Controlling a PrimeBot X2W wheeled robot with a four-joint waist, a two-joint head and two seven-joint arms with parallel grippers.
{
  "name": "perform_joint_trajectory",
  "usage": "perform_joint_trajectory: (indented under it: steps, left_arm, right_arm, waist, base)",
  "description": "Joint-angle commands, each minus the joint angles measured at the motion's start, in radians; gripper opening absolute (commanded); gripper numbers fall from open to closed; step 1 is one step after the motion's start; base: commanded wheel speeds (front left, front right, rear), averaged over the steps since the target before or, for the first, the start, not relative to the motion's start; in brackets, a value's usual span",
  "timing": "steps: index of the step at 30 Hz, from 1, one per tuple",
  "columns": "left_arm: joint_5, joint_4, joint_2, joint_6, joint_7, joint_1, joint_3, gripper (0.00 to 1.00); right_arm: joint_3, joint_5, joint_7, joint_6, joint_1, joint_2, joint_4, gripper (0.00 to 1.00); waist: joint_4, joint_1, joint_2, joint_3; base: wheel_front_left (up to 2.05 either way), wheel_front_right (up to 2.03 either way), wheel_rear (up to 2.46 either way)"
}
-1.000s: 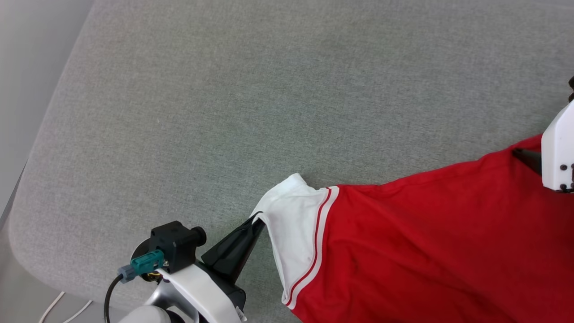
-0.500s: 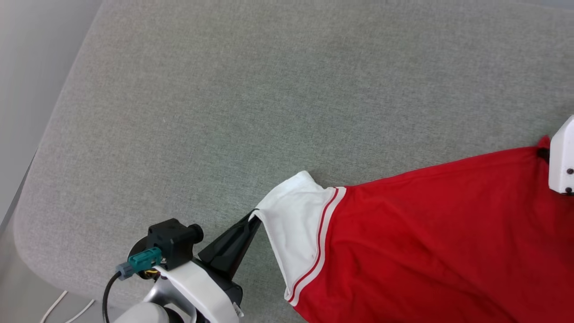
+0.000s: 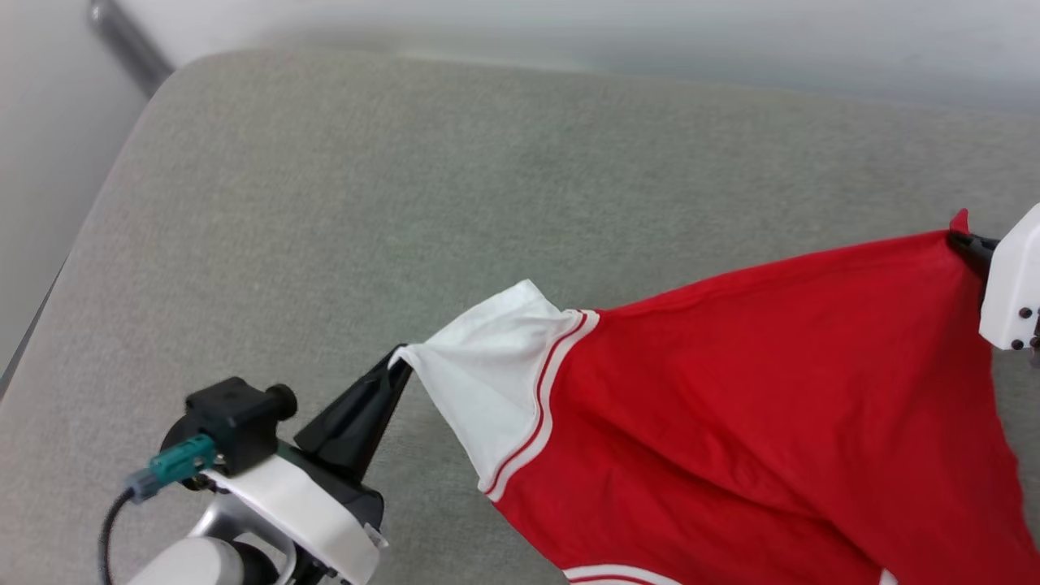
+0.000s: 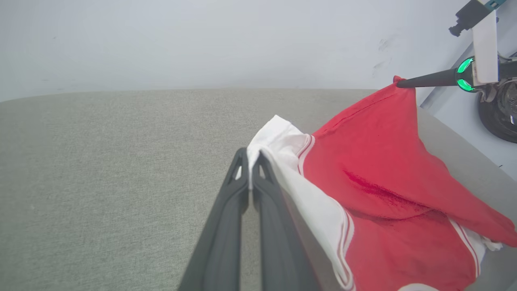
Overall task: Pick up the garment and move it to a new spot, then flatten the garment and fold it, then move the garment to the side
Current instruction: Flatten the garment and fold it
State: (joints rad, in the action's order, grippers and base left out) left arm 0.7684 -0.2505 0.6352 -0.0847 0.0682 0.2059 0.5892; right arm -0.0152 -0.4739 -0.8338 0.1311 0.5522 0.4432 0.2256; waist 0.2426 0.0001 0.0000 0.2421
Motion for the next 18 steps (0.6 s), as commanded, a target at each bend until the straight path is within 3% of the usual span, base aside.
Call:
perform_joint_trajectory:
  steps: [1, 18]
  left_arm:
    - [0.01, -0.02, 0.009, -0.009, 0.003, -0.012, -0.015, 0.0]
    - [0.036, -0.229, 0.098, -0.108, 0.007, 0.114, -0.231, 0.0]
  right_arm:
    - [0.005, -0.018, 0.012, -0.001, -0.014, 0.0, -0.023, 0.0]
    - [0.029, -0.097, -0.019, -0.001, -0.025, -0.001, -0.433, 0.0]
  waist:
    - [-0.059, -0.0001, 0.0, -0.065]
    - [-0.264, -0.0001, 0.0, -0.193]
  base:
    - [0.0, 0.0, 0.0]
    - [0.0, 0.0, 0.0]
